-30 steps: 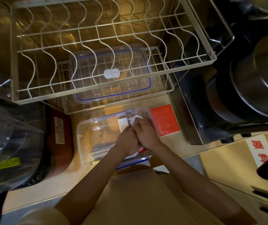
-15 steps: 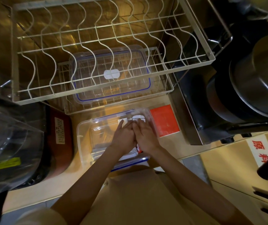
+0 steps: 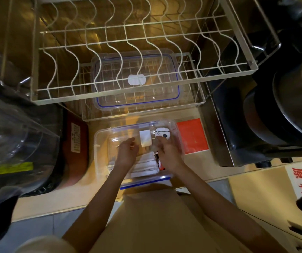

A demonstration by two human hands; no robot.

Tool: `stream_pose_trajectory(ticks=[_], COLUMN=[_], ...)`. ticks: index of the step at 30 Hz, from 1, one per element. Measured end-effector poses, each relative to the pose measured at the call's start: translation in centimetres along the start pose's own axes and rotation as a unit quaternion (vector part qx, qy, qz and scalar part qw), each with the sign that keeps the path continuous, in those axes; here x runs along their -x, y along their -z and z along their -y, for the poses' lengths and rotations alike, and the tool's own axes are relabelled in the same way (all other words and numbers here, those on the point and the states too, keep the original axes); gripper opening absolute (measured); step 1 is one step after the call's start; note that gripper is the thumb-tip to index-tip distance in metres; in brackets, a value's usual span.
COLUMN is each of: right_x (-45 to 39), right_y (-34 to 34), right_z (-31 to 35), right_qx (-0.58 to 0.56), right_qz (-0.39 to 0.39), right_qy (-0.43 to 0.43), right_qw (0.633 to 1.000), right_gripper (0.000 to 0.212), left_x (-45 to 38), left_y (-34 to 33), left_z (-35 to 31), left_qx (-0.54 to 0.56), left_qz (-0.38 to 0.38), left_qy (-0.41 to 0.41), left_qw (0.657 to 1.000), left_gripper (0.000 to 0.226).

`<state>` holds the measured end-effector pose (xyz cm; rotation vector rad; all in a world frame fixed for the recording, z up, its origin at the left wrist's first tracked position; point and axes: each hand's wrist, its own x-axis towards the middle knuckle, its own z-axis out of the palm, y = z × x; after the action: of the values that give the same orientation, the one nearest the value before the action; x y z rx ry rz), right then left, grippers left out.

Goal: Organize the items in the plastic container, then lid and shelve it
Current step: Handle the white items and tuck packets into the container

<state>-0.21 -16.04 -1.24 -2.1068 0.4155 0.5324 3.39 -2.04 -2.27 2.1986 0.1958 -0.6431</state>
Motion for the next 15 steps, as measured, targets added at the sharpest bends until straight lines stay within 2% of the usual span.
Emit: stream_pose_trajectory(ticks=[4,9,15], right_x=[-0.5,-0.4,-0.4], right_y=[-0.2,-0.2,0.0], right_z=[0.2,0.4,0.0], right_qx=[-0.089,-0.189,-0.237], right_qz=[0.046,0.041,0.02], right_qy=[-0.052,-0.091,-0.115], right_qw=[0.994,0.977,0.964], right_gripper=[0.039,0.039,0.051], left_x=[-0.5,-0.7,-0.5], left_y=[-0.2,-0.9,-1.5], left_z=[-0.6,-1.3,-1.8], left_qx=[0.071,0.049,0.037], left_qz=[0.026,0.024,0.021], left_qy=[0.029,0.0,0.011], left_qw=[0.997,0.999,0.999], left_gripper=[0.033,0.032,0.032])
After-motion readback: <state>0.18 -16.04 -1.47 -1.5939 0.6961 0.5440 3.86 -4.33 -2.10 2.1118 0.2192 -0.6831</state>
